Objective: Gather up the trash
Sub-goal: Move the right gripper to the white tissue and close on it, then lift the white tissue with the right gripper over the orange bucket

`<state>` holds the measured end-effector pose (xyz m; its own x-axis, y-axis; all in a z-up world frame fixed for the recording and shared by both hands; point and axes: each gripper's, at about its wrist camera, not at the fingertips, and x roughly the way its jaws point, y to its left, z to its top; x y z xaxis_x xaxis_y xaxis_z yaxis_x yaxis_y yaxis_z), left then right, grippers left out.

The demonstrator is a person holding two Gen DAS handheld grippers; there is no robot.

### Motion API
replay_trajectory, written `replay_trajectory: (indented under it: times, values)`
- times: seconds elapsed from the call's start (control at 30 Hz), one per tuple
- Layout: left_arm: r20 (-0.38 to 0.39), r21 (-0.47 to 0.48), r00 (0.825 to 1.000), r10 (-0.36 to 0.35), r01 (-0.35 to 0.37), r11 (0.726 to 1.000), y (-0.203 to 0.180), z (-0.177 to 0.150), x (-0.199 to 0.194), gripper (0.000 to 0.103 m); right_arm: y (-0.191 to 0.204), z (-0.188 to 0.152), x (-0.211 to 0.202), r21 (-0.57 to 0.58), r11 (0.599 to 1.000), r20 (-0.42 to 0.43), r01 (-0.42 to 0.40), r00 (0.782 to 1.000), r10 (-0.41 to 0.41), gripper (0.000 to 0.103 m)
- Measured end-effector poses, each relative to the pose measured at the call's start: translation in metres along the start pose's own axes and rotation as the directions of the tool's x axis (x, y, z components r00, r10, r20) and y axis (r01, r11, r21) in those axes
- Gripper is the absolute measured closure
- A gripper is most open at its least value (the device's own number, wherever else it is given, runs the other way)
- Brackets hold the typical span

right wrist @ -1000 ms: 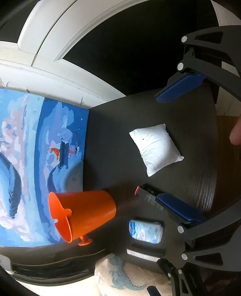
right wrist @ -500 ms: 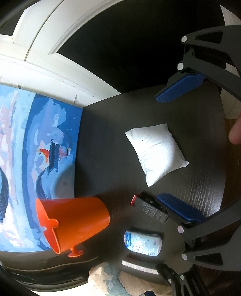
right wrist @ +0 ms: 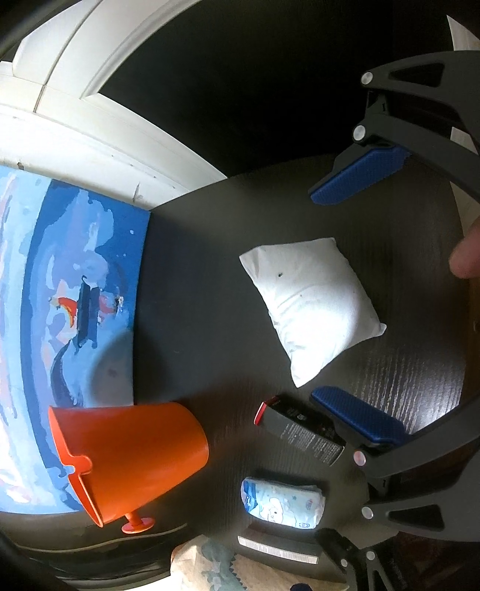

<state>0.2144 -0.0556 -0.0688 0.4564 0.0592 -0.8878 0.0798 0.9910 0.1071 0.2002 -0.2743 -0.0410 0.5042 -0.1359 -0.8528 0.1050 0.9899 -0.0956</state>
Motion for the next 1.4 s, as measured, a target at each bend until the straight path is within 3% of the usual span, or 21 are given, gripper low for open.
replay_trajectory:
  times: [0.03, 0.07, 0.1, 0.17, 0.2, 0.87, 1.4]
  values:
    - [0.007, -0.002, 1.000, -0.018, 0.018, 1.000, 0.000, 0.000, 0.000, 0.005, 0.000, 0.000, 0.001, 0.000, 1.000, 0.002, -0.005, 1.000, 0.005, 0.010]
    - [0.020, 0.000, 0.999, -0.028, 0.028, 1.000, -0.001, 0.000, -0.001, 0.007, 0.001, -0.001, 0.002, -0.001, 1.000, 0.000, -0.006, 1.000, 0.006, 0.049]
    - [0.045, 0.004, 0.998, -0.034, 0.034, 0.999, -0.001, -0.001, -0.004, 0.014, 0.001, -0.001, 0.004, 0.004, 1.000, -0.007, -0.002, 1.000, 0.002, 0.051]
    - [0.040, 0.015, 0.999, -0.029, 0.028, 0.999, -0.003, 0.000, -0.003, 0.070, 0.000, -0.001, 0.003, 0.019, 1.000, -0.006, -0.009, 1.000, 0.009, 0.060]
    - [0.023, 0.013, 0.999, -0.032, 0.031, 0.999, -0.002, 0.001, 0.000, 0.074, -0.001, 0.000, 0.002, 0.026, 0.999, -0.008, -0.020, 1.000, 0.020, 0.061]
    - [0.023, -0.011, 0.999, -0.049, 0.049, 0.999, 0.001, 0.001, -0.008, 0.076, 0.002, 0.002, -0.018, 0.028, 0.997, 0.024, -0.074, 0.997, 0.073, 0.064]
    - [0.051, -0.012, 0.997, -0.056, 0.056, 0.998, 0.000, 0.009, -0.046, 0.076, 0.004, 0.011, -0.079, 0.014, 0.993, 0.075, -0.118, 0.990, 0.117, 0.064]
